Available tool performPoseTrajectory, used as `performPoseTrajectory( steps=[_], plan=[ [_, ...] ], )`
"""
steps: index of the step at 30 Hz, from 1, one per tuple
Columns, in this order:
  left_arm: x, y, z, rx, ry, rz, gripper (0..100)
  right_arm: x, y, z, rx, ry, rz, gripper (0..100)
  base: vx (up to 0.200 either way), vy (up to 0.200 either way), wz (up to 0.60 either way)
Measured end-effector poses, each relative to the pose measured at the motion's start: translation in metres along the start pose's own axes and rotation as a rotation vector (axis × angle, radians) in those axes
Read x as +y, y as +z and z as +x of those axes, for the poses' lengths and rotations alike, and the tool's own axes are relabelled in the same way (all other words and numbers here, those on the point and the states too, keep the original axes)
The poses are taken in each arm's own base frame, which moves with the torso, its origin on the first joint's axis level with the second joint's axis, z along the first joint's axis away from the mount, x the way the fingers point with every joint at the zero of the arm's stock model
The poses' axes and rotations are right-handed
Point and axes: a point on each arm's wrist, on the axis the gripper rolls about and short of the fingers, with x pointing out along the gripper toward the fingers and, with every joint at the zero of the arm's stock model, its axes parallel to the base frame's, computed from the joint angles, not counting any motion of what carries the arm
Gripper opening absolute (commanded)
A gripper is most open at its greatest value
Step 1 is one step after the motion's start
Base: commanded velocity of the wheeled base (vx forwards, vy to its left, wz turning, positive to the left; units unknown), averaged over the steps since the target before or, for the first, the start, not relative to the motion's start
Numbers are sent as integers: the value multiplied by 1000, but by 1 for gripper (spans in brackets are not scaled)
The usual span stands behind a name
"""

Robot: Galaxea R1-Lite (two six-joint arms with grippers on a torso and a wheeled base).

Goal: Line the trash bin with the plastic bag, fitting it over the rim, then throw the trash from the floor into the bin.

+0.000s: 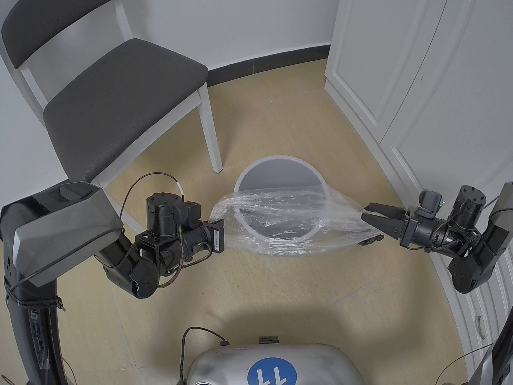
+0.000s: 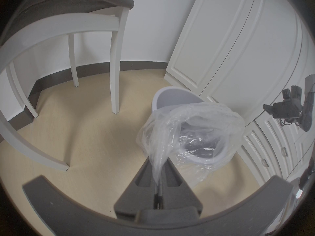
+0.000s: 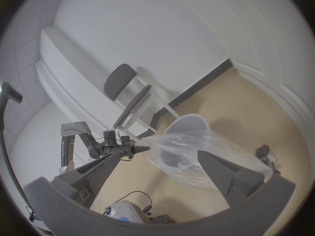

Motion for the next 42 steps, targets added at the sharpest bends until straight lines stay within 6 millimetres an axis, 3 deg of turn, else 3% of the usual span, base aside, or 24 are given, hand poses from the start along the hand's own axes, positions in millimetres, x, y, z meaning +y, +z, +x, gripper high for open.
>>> performPoseTrajectory(
  steps=[5, 9, 15, 21, 26, 32, 33, 38, 42],
  plan=[
    [-6, 5, -2, -16, 15, -1, 0, 4, 12, 22, -41, 42, -60, 100, 0, 0, 0],
    [-9, 7, -2, -22, 15, -7, 0, -2, 15, 34, -96, -33, -80, 100, 0, 0, 0],
    [-11, 9, -3, -36, 11, -19, 0, -11, 15, 45, -184, -264, -157, 100, 0, 0, 0],
    [-12, 10, -4, -44, 12, -25, 0, -15, 11, 53, -222, -567, -344, 100, 0, 0, 0],
    [-11, 10, -5, -47, 38, -27, 0, -16, 5, 59, -128, -779, -513, 100, 0, 0, 0],
    [-11, 6, -6, -35, 60, -25, 0, -10, -5, 73, 126, -795, -474, 100, 0, 0, 0],
    [-10, 5, -7, -33, 64, -25, 100, -7, -5, 77, 165, -788, -464, 100, 0, 0, 0],
    [-8, 2, -8, -22, 81, -24, 100, 11, 6, 102, 286, -736, -464, 100, 0, 0, 0],
    [-6, 2, -10, -16, 92, -24, 100, 31, 19, 126, 303, -655, -588, 100, 0, 0, 0]
  ],
)
